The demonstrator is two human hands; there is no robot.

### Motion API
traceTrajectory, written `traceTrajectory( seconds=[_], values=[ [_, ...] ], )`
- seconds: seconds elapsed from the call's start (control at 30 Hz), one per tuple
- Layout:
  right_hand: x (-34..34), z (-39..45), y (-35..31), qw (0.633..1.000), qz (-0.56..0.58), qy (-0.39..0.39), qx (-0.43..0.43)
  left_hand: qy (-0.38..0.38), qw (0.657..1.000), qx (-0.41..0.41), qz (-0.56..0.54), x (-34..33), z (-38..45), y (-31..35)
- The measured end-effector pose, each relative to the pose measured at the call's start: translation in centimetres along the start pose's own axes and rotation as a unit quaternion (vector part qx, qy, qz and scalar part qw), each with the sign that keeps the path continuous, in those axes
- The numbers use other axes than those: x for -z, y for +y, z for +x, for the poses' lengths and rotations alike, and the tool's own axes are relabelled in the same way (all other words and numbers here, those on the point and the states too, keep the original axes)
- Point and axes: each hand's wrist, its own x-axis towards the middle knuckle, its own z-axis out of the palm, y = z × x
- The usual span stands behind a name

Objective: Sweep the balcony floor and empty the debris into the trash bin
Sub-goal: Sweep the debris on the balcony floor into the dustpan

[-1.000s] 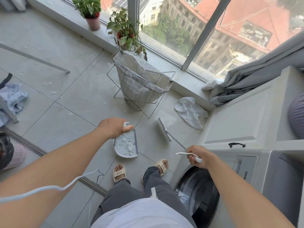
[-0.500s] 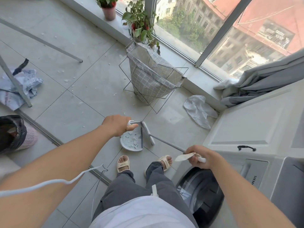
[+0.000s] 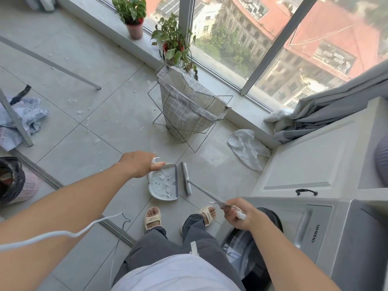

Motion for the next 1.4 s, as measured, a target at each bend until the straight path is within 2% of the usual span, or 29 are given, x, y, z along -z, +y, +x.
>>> traceTrajectory(
  seconds=[0.07,0.17,0.3,0.5,0.6,0.73,0.9,1.13,1.4],
  values=[
    [1.3,-1.0,-0.8,1.0,0.018,-0.012,0.007,0.014,0.999,0.024,-0.025,0.2,-0.5,-1.9],
    [2.6,-1.5,-1.7,1.0,0.026,-0.002,0.016,0.076,0.993,0.072,-0.052,0.2,-2.2,-4.3],
    [2.0,-1.2,-2.5,0.998,-0.027,0.039,0.038,0.137,0.981,0.127,-0.054,0.3,-4.2,-6.2],
    [-2.2,2.7,-0.9,0.98,-0.146,0.124,0.054,0.163,0.969,0.173,-0.069,-0.4,-4.9,-7.1],
    [-4.7,4.4,2.0,0.977,-0.184,0.103,0.015,0.145,0.972,0.17,-0.073,-1.0,-4.7,-7.4],
    [-5.5,4.0,3.2,0.978,-0.203,0.047,-0.026,0.07,0.98,0.16,-0.095,-0.7,-4.1,-8.0],
    [-3.3,0.7,-0.7,0.991,-0.116,-0.033,-0.05,0.045,0.981,0.157,-0.101,-0.8,-3.9,-8.0],
    [-1.4,-0.5,-0.8,0.992,-0.115,0.044,0.006,0.039,0.987,0.126,-0.089,-1.1,-3.2,-6.4],
    [2.4,-2.5,-4.8,0.989,-0.001,0.111,0.1,0.054,0.99,0.109,-0.069,3.7,0.8,-2.5]
  ],
)
